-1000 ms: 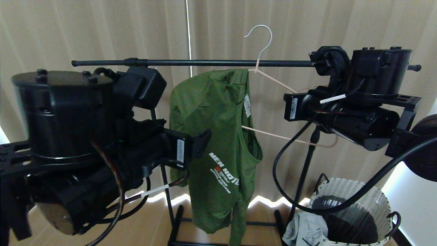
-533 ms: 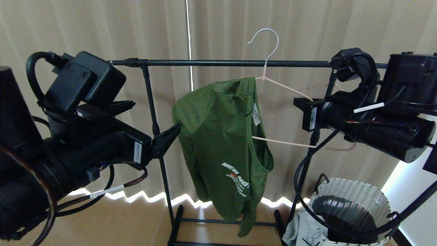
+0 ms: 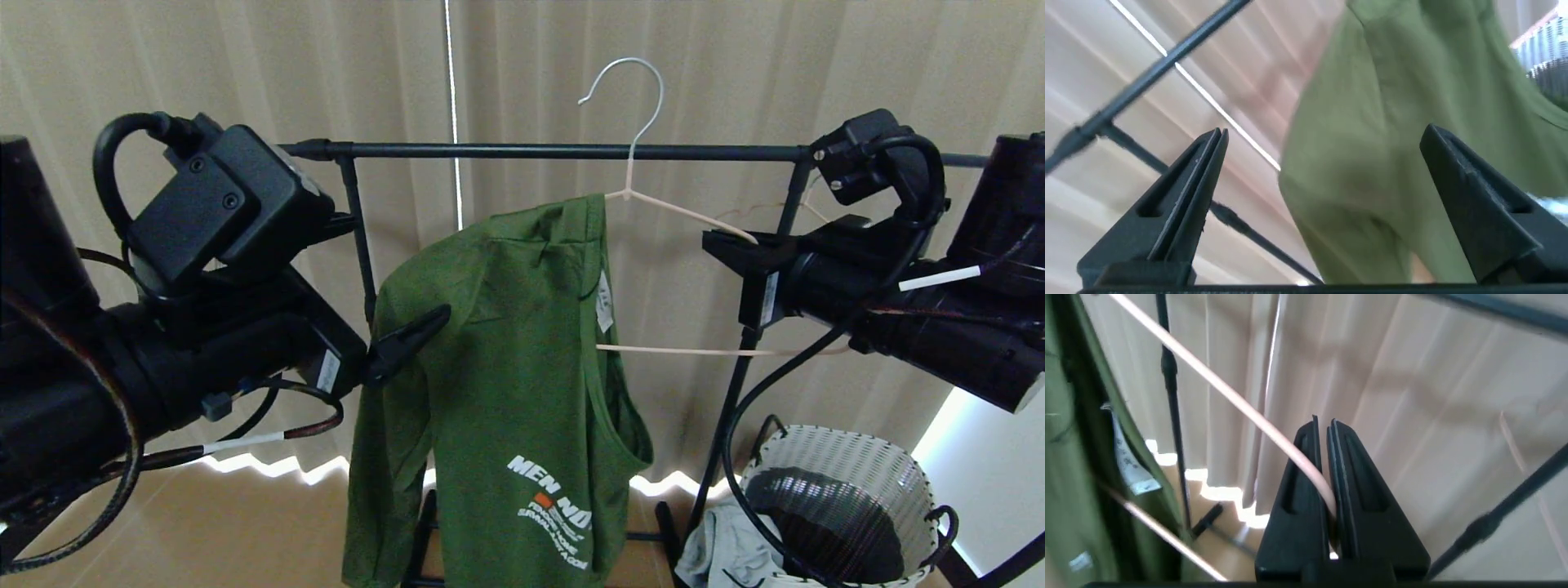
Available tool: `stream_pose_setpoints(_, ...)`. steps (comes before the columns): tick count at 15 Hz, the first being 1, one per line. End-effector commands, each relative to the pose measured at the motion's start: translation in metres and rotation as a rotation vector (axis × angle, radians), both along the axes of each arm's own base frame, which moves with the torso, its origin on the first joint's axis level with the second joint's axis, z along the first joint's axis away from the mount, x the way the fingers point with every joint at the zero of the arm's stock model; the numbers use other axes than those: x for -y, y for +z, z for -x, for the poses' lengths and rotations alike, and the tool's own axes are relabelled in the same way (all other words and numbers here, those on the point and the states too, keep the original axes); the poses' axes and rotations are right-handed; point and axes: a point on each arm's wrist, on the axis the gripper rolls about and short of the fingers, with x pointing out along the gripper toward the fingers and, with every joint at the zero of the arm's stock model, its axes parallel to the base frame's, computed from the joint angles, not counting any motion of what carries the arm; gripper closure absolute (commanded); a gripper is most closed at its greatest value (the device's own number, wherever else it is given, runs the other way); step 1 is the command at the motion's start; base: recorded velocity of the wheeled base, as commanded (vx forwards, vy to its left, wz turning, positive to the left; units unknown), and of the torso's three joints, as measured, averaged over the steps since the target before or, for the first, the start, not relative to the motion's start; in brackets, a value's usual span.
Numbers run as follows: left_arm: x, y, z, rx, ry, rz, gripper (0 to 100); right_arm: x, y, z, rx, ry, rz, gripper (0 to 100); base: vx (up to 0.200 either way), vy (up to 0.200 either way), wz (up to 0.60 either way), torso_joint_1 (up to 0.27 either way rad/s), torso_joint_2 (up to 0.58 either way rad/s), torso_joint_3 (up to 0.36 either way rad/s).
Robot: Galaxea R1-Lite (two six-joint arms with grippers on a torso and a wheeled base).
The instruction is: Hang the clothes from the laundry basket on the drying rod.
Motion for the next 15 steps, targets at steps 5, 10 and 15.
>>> stream_pose_setpoints(5,0.03,-0.005,-0.028,-0.025,-0.03,-0.03,0,-0.007,-0.019,0.011,0.024,0.08,0.045,100,0.0,0.0,0.0,0.0,0.0,0.0)
stream_pose_setpoints(10,0.044,-0.011,-0.029,-0.035,-0.068,-0.032,0,-0.017,-0.02,0.019,0.023,0.131,0.042,100,0.0,0.0,0.0,0.0,0.0,0.0)
stream_pose_setpoints(15,0.043,-0.011,-0.029,-0.02,-0.064,-0.021,0,-0.015,-0.018,0.026,0.051,0.181,0.024,100,0.0,0.0,0.0,0.0,0.0,0.0)
